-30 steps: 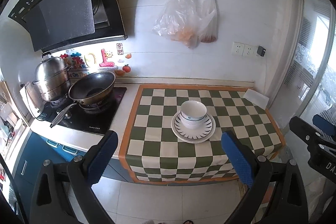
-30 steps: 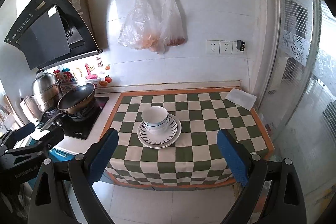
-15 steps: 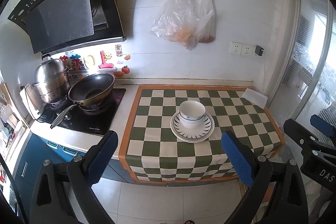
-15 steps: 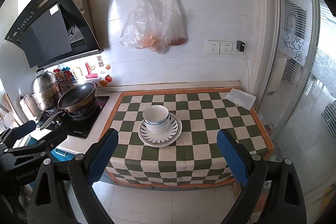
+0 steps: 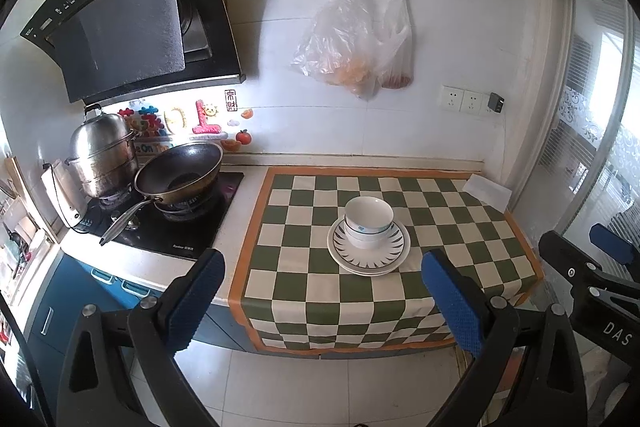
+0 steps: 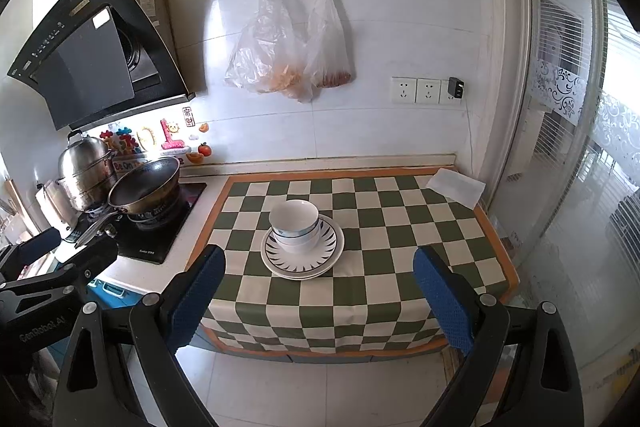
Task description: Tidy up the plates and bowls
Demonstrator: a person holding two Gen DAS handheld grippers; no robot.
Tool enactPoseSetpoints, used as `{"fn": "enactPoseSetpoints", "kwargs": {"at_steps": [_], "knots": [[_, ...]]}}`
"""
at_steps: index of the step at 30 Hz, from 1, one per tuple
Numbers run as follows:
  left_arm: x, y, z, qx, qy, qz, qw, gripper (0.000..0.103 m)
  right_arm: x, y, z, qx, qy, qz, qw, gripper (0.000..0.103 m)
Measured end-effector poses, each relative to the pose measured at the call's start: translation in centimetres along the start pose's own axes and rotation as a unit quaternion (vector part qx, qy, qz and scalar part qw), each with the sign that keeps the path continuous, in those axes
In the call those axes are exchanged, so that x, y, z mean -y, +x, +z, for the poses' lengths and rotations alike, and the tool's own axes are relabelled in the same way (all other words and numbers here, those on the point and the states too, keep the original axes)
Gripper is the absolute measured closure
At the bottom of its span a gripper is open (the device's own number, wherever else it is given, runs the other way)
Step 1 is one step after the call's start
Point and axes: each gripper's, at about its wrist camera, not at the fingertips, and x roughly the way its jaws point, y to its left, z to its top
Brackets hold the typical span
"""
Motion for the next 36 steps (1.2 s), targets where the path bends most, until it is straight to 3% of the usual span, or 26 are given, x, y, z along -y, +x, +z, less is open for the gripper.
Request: {"fn": "enactPoseSetpoints", "kwargs": {"at_steps": [36], "knots": [[0.1,-0.6,-0.7,0.0,-0.002,0.003,1.0,0.002,0.5,-0.6,-1.0,-0.004,0.004,-0.004,1.0,0.006]]}}
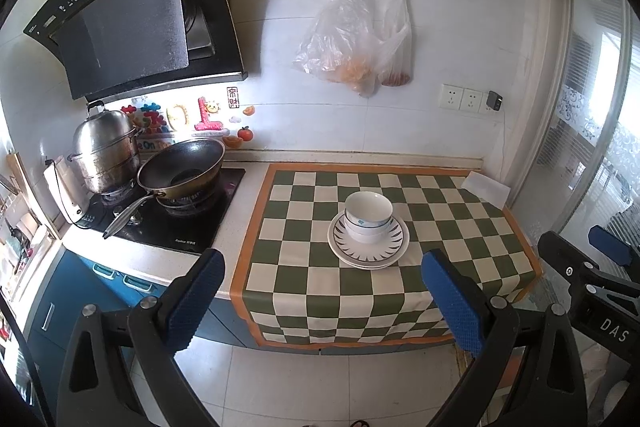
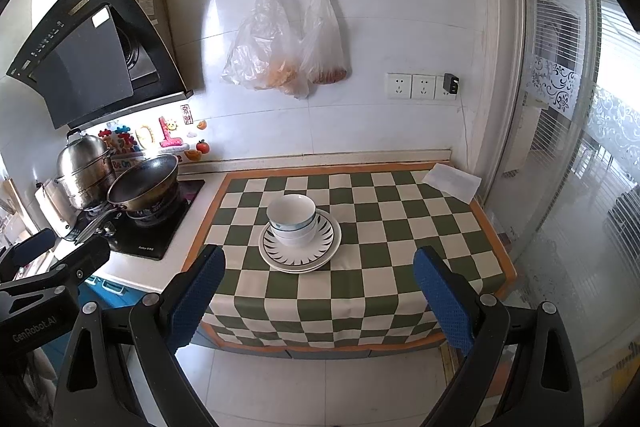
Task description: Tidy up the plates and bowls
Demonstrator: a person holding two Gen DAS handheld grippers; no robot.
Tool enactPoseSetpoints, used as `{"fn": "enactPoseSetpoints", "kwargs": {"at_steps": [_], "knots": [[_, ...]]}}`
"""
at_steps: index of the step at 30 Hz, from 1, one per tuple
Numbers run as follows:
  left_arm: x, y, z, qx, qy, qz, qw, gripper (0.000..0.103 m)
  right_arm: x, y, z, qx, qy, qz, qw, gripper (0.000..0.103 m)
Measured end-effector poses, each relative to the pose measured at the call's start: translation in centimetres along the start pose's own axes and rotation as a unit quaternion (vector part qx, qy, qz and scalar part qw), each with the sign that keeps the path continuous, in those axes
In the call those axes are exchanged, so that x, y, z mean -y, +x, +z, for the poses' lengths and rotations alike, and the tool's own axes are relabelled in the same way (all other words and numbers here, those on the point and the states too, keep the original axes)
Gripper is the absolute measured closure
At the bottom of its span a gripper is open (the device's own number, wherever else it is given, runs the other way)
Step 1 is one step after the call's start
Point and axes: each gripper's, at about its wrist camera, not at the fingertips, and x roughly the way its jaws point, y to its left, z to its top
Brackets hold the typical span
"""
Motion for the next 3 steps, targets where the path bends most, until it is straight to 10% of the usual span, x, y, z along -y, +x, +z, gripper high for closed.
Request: {"fn": "enactPoseSetpoints", "kwargs": {"at_steps": [3], "knots": [[-0.09,-0.08,-0.19,-0.001,-0.002,-0.002,1.0,0.002,-0.02,0.05,0.0,0.0,-0.001,0.0,1.0,0.006]]}}
